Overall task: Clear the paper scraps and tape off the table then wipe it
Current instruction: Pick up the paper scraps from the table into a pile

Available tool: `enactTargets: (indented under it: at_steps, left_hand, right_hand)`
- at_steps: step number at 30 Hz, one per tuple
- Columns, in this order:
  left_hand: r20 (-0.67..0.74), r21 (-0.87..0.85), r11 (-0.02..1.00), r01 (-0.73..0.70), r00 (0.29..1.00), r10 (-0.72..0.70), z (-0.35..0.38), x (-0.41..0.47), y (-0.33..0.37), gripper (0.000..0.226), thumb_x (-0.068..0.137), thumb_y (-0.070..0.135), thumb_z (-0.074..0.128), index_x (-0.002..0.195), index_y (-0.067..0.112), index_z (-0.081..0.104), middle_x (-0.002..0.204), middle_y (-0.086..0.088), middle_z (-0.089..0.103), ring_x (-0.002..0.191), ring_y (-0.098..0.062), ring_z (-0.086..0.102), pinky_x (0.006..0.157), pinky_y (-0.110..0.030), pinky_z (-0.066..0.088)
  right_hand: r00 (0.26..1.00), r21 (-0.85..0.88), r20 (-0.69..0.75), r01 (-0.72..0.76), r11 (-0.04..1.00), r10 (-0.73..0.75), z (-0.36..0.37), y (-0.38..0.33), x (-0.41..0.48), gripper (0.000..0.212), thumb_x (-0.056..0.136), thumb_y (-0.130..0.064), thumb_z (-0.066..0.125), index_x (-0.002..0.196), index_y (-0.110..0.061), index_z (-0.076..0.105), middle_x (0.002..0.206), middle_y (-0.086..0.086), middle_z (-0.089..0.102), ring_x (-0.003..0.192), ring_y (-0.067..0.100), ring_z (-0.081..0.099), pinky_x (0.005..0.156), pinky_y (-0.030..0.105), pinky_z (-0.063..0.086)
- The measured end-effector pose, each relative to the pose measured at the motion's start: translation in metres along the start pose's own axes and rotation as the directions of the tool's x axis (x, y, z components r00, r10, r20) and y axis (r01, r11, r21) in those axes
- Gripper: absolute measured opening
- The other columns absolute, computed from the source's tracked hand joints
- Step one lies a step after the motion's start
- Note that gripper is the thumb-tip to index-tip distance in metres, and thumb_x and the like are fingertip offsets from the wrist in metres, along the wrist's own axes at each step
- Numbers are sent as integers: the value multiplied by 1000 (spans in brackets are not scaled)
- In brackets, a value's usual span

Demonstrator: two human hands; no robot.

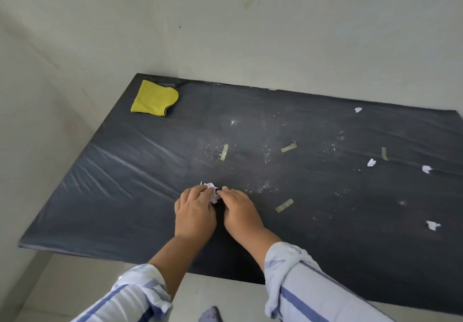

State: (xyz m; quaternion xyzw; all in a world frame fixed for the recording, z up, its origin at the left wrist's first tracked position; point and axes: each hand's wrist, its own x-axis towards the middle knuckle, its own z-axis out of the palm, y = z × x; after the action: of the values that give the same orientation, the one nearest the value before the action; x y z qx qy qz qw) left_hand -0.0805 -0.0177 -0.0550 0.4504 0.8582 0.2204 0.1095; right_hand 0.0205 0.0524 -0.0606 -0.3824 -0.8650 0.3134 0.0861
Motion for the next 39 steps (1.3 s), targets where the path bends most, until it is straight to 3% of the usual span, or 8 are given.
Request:
enactTargets:
  at_steps: [7,13,18,23,28,30,33,39]
  left_hand:
    - [6,43,987,-158,988,158,13,-4,29,51,87,7,48,137,18,44,145,0,41,142,-20,22,116,-36,7]
    - [317,12,846,-533,805,502,57,-33,92,51,75,20,59,125,25,55,134,3,55,130,-20,46,109,-39,28]
    - [445,-9,798,-603,712,543,103,-49,167,52,100,34,23,150,23,11,158,8,-1,144,-11,-12,111,-28,-17]
    - [463,25,794,-608,711,530,142,-55,235,55,101,38,25,150,22,8,159,5,-4,144,-13,-16,110,-30,-18]
    - [437,40,833,-552,759,482,171,-52,275,61,95,48,14,150,21,14,159,2,3,144,-13,-11,111,-29,-15]
    - [406,43,848,-528,785,468,179,-52,284,76,82,53,-1,148,21,20,159,2,9,146,-16,-4,112,-29,-12]
    - [371,55,871,-487,820,436,184,-52,292,75,83,52,4,145,20,32,156,1,22,146,-19,8,114,-31,-6]
    - [319,72,910,-408,874,367,189,-35,312,50,91,40,36,134,19,49,144,-2,41,136,-26,32,113,-41,21]
  right_hand:
    - [986,-96,-138,-109,989,96,-23,31,-37,44,93,-9,45,137,-15,41,151,7,28,139,22,26,112,34,26]
    - [930,-219,-284,-301,928,234,-55,95,-90,30,85,-22,52,114,-19,61,128,7,57,120,26,53,96,43,43]
    - [870,-233,-342,-444,865,354,-98,156,-132,32,83,-35,43,103,-24,66,114,1,66,108,20,62,86,39,51]
    - [851,-207,-351,-478,854,392,-137,218,-159,33,85,-32,44,107,-20,66,117,3,65,111,21,60,90,38,48]
    - [808,-158,-445,-495,855,386,-183,263,-171,34,79,-18,68,113,-15,62,126,9,58,118,28,54,95,43,43]
    - [783,-153,-456,-537,830,423,-202,280,-172,39,83,-17,62,122,-18,55,138,9,46,128,29,43,99,45,38]
    - [759,-145,-431,-592,792,488,-214,306,-171,41,92,-20,47,133,-22,43,148,4,30,135,25,28,105,42,30]
    - [814,7,-444,-414,910,374,-206,328,-164,41,55,20,64,89,-2,70,96,16,67,88,37,63,72,44,55]
